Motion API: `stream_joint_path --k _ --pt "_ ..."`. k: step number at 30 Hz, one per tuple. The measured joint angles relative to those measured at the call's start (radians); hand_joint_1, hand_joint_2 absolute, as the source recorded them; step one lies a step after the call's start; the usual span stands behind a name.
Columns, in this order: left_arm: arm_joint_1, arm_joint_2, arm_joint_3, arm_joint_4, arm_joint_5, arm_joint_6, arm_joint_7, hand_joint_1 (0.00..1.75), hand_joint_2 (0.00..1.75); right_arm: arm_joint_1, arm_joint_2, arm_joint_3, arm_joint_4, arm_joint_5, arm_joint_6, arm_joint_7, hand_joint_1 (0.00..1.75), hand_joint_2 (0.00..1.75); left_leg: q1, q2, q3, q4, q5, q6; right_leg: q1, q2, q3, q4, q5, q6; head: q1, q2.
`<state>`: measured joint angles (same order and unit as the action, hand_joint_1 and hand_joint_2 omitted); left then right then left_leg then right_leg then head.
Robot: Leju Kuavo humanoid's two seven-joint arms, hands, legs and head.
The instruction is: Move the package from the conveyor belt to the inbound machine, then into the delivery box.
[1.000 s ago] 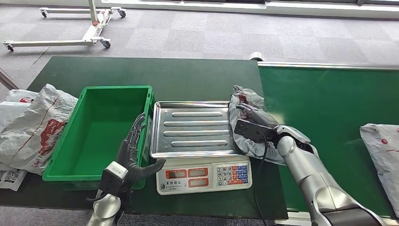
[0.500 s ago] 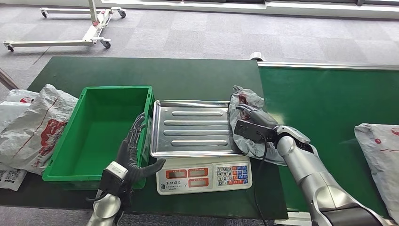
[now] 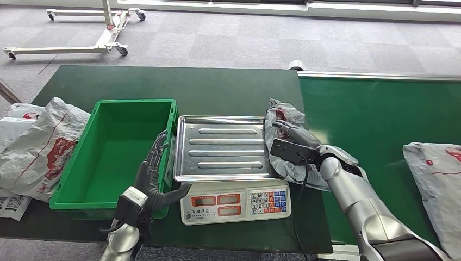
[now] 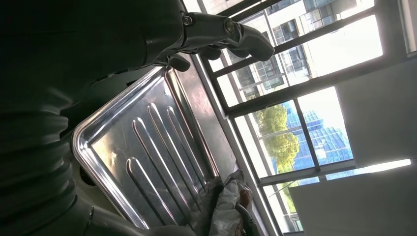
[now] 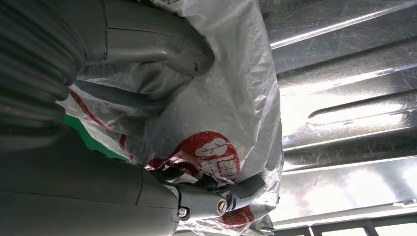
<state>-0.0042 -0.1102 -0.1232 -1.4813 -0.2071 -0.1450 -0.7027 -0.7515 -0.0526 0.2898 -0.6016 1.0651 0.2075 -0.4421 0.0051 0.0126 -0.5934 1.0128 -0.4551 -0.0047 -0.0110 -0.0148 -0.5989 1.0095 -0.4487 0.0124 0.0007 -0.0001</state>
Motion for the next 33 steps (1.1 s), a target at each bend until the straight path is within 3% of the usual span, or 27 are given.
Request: stream_joint_path --k 17,21,26,33 --pt "0.0 0.0 0.0 0.0 0.0 0.0 0.0 0.0 1.75 0.0 0.0 0.0 0.0 0.0 0.0 0.0 0.0 1.75 0.0 0.0 0.0 0.0 0.0 0.0 0.0 0.0 0.0 0.0 0.0 0.0 0.0 0.0" --pt "0.0 0.0 0.0 0.0 0.0 0.0 0.0 0.0 1.75 0.0 0.0 0.0 0.0 -0.002 -0.013 0.001 1.75 1.75 0.0 0.0 0.0 0.0 0.0 0.0 0.0 0.0 0.0 0.0 0.0 0.0 0.0 0.0" --pt "0.001 -0.002 0.002 -0.001 -0.001 0.0 0.0 0.0 1.75 0.067 0.006 -0.026 -0.136 -0.027 -0.225 0.085 1.75 1.75 0.0 -0.001 -0.001 0.0 0.0 0.0 0.0 -0.001 0.0 0.0 0.0 0.0 0.0 0.0" --pt "0.001 -0.005 0.004 -0.007 -0.002 -0.001 0.0 0.0 1.75 0.125 0.008 -0.045 -0.297 -0.029 -0.22 0.119 1.75 1.75 0.0 -0.001 -0.003 0.0 0.0 0.0 0.0 -0.001 -0.002 0.0 0.0 0.0 0.0 0.0"
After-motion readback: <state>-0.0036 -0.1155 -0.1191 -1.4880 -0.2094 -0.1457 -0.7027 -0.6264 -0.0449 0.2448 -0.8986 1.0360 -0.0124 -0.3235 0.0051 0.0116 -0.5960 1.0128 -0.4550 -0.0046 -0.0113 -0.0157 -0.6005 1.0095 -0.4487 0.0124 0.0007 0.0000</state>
